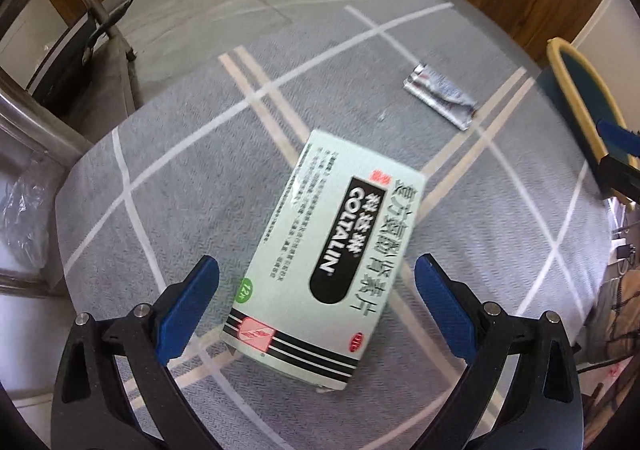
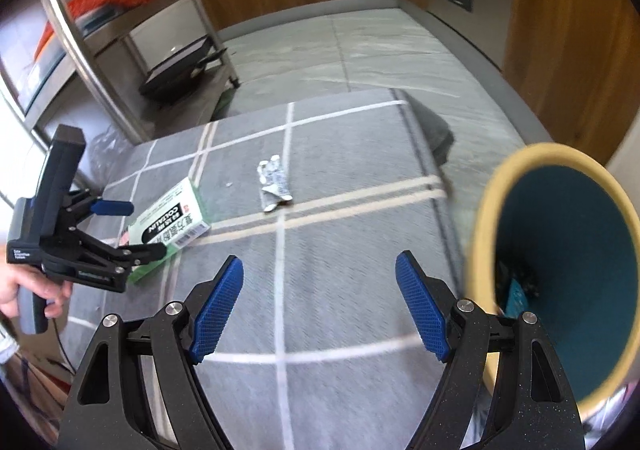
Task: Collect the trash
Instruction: 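Grasp the white COLTALIN box with left tool while right tool grasps the foil packet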
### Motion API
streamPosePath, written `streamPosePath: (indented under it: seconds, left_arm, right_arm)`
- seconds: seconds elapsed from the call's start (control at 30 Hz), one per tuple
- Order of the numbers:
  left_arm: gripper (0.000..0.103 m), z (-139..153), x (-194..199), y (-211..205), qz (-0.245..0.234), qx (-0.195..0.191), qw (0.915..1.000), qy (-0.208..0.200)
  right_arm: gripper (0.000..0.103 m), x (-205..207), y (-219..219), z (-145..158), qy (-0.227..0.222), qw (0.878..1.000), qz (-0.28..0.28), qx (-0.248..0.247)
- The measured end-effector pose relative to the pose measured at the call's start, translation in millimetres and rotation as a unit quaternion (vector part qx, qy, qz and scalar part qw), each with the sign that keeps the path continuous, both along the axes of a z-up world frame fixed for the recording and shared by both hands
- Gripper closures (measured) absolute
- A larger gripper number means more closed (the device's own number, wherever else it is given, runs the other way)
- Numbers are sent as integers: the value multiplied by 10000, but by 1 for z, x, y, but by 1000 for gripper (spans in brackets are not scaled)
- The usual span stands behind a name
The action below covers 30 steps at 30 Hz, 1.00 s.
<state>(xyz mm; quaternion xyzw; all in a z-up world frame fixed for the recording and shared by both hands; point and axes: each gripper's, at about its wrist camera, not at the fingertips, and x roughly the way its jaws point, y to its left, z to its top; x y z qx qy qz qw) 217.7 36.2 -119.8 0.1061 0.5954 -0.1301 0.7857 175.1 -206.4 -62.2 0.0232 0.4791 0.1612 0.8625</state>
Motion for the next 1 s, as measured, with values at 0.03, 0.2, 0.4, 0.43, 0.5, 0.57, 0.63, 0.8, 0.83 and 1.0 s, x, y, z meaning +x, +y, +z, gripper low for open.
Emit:
streamPosePath:
  seconds: [0.03, 0.2, 0.4, 0.43, 0.5, 0.57, 0.63, 0.8, 0.83, 1.0]
  left_arm:
    - [7, -2, 1, 0, 16, 5, 10000, 38]
    - [19, -10, 8, 5, 287, -214, 9989, 317]
    - [25, -4, 8, 2, 423, -215, 9983, 324]
    - [25, -1, 9, 3, 478, -223, 9982, 286]
    - [25, 7, 11, 6, 634, -270, 9974, 195]
    - [25, 13, 12, 10, 767, -346, 9964, 117]
    - [25, 22, 13, 14, 925, -459, 9947, 9]
    - [25, 41, 15, 19, 1176, -641, 9907, -232]
    - [25, 44, 15, 21, 1249, -681, 9894, -288]
    - [25, 52, 21, 27, 1472, -835, 9846, -428]
  right_arm:
    - [24, 4, 6, -3, 25, 10000, 79, -12]
    - [24, 22, 26, -11, 57, 9995, 324, -31]
    - [24, 46, 48, -19, 1, 9983, 569, -143]
    - [24, 51, 53, -21, 5, 9979, 628, -181]
    - [24, 58, 62, -26, 11, 9970, 714, -281]
    - [28, 66, 72, -30, 16, 9960, 795, -408]
    - [30, 71, 80, -34, 27, 9949, 861, -524]
    - [36, 83, 96, -50, 87, 9903, 967, -998]
    - [39, 84, 97, -53, 112, 9901, 949, -1023]
    - [58, 79, 102, -52, 37, 9896, 1000, -1029]
